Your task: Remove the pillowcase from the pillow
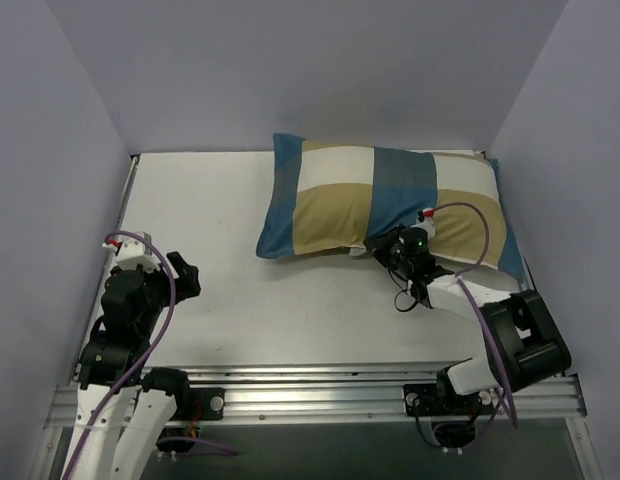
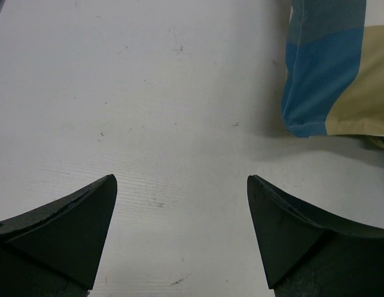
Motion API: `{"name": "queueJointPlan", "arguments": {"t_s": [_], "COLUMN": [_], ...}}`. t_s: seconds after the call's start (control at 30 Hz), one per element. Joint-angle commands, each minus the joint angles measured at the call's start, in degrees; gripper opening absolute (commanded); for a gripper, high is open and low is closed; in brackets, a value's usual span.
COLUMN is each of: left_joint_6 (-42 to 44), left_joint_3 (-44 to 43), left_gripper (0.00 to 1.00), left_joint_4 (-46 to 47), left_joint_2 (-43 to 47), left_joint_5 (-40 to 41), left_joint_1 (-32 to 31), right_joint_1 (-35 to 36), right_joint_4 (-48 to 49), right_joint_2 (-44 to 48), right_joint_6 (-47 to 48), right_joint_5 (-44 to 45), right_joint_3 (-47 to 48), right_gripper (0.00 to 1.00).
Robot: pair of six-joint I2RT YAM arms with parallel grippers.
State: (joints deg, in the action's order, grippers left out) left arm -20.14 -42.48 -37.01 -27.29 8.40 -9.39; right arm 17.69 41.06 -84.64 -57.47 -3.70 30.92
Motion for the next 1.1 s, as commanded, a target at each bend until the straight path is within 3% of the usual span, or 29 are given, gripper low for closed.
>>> {"name": "queueJointPlan", "arguments": {"t_s": [0.0,0.17,0.33,0.5,0.67,0.87,1.07], "left_joint_6": [0.8,-0.3,-1.4,-2.1,-4.3,2.9,4.8], "left_joint_3": [-0.6,-2.1,-7.7,-14.4,-17.3,-26.8,-32.9], "left_gripper": [0.95,0.95,0.94,0.95,0.95,0.94,0.94], "left_joint_4": [1.9,0.9,0.9,2.5,11.6,22.1,33.1], "left_joint_2": [-0.4,0.2,-2.1,-10.1,-21.0,-41.2,-59.3], "left_joint_5": [-2.2,-3.5,-8.4,-16.1,-21.6,-9.7,-9.4], "left_joint_1": [0.4,0.3,0.2,-0.2,-3.3,-17.8,-22.9], "right_joint_1": [4.8,7.7,8.2,8.2,7.9,7.6,7.5], "right_joint_4": [-6.8,-28.5,-51.4,-64.2,-62.2,-57.5,-54.3], "right_joint_2": [10.6,28.7,44.5,48.7,45.7,40.5,37.7], "right_joint_6": [4.2,7.5,9.9,9.4,9.3,9.8,11.3], "right_joint_5": [-6.2,-9.3,-6.1,4.9,8.5,6.5,4.9], "right_joint_3": [-2.4,-3.2,-1.4,1.9,2.5,3.4,4.9], "right_gripper": [0.0,0.0,0.0,0.01,0.0,0.01,0.06]}}
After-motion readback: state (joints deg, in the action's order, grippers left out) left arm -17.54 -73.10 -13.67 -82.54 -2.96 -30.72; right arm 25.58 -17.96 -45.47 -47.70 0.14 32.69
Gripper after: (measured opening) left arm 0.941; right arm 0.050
